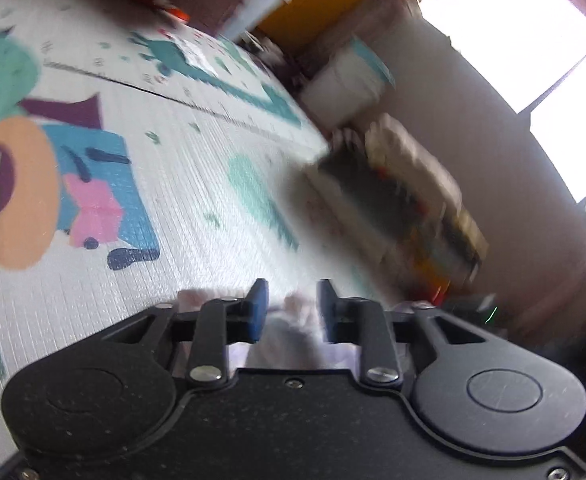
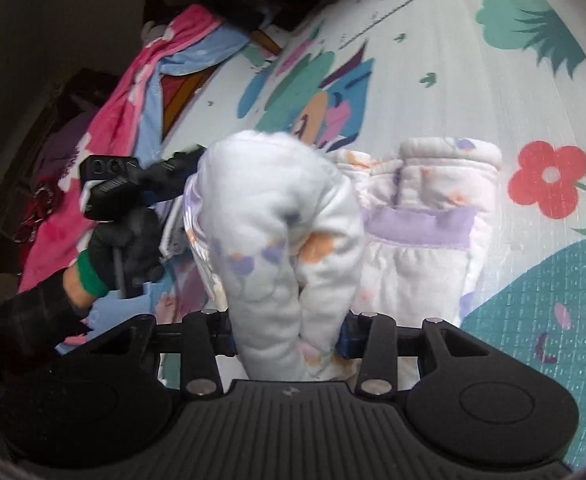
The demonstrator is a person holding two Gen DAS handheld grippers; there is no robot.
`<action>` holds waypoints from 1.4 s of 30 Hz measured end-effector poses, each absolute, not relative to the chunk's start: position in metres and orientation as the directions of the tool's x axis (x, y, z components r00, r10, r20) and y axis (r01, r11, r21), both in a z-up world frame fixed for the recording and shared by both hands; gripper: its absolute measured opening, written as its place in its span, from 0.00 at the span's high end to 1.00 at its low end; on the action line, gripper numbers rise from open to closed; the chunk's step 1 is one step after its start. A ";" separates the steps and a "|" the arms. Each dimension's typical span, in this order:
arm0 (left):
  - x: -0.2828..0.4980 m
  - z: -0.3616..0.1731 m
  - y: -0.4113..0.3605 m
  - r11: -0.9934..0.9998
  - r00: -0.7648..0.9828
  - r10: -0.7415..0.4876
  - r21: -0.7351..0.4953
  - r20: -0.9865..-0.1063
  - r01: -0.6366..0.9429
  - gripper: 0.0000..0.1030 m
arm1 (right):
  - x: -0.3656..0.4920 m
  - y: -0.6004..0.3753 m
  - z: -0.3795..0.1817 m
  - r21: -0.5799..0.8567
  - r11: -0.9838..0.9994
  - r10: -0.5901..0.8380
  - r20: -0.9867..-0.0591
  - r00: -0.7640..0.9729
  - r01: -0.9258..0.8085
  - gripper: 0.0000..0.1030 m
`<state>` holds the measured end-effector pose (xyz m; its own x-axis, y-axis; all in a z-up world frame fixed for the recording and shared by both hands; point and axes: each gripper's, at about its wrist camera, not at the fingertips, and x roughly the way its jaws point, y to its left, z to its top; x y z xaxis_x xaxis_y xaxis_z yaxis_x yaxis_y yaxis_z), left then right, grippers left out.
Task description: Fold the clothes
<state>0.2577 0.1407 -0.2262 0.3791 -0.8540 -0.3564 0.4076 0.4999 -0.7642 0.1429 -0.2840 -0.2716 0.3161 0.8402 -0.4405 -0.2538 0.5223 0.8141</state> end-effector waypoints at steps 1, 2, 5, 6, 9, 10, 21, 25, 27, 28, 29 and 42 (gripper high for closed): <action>0.253 -0.227 0.152 0.475 0.395 -0.860 -0.788 -0.322 0.391 0.30 | 0.140 -0.285 -0.274 0.823 0.514 0.843 -0.434 0.319 -0.239 0.58; 0.248 -0.229 0.162 0.453 0.399 -0.868 -0.804 -0.297 0.386 0.30 | 0.138 -0.285 -0.276 0.829 0.510 0.843 -0.429 0.323 -0.229 0.58; 0.224 -0.233 0.170 0.504 0.394 -0.852 -0.744 -0.345 0.439 0.29 | 0.135 -0.284 -0.283 0.838 0.504 0.842 -0.424 0.335 -0.208 0.58; 0.216 -0.236 0.164 0.507 0.361 -0.857 -0.725 -0.368 0.466 0.29 | 0.134 -0.285 -0.284 0.839 0.504 0.841 -0.421 0.341 -0.207 0.58; 0.203 -0.244 0.133 0.512 0.292 -0.859 -0.673 -0.422 0.534 0.29 | 0.133 -0.286 -0.286 0.839 0.504 0.836 -0.413 0.361 -0.205 0.56; 0.202 -0.247 0.123 0.518 0.294 -0.855 -0.655 -0.428 0.551 0.29 | 0.133 -0.286 -0.284 0.835 0.507 0.831 -0.410 0.375 -0.212 0.55; 0.250 -0.266 0.071 0.391 0.119 -0.905 -0.685 -0.409 0.615 0.71 | 0.134 -0.290 -0.288 0.820 0.523 0.812 -0.397 0.428 -0.232 0.55; 0.271 -0.273 0.075 0.368 0.084 -0.919 -0.766 -0.384 0.528 0.71 | 0.140 -0.303 -0.293 0.898 0.411 0.832 -0.299 0.468 -0.156 0.55; 0.282 -0.281 0.081 0.370 0.101 -0.925 -0.803 -0.367 0.468 0.71 | 0.152 -0.308 -0.293 0.914 0.385 0.819 -0.275 0.504 -0.128 0.55; 0.285 -0.285 0.084 0.376 0.124 -0.925 -0.815 -0.360 0.441 0.71 | 0.161 -0.309 -0.294 0.916 0.386 0.814 -0.281 0.508 -0.111 0.56; 0.287 -0.289 0.086 0.382 0.139 -0.923 -0.823 -0.358 0.419 0.71 | 0.173 -0.309 -0.297 0.916 0.391 0.813 -0.299 0.499 -0.088 0.56; 0.291 -0.301 0.090 0.399 0.186 -0.917 -0.834 -0.354 0.380 0.71 | 0.197 -0.307 -0.304 0.906 0.422 0.788 -0.347 0.509 -0.037 0.46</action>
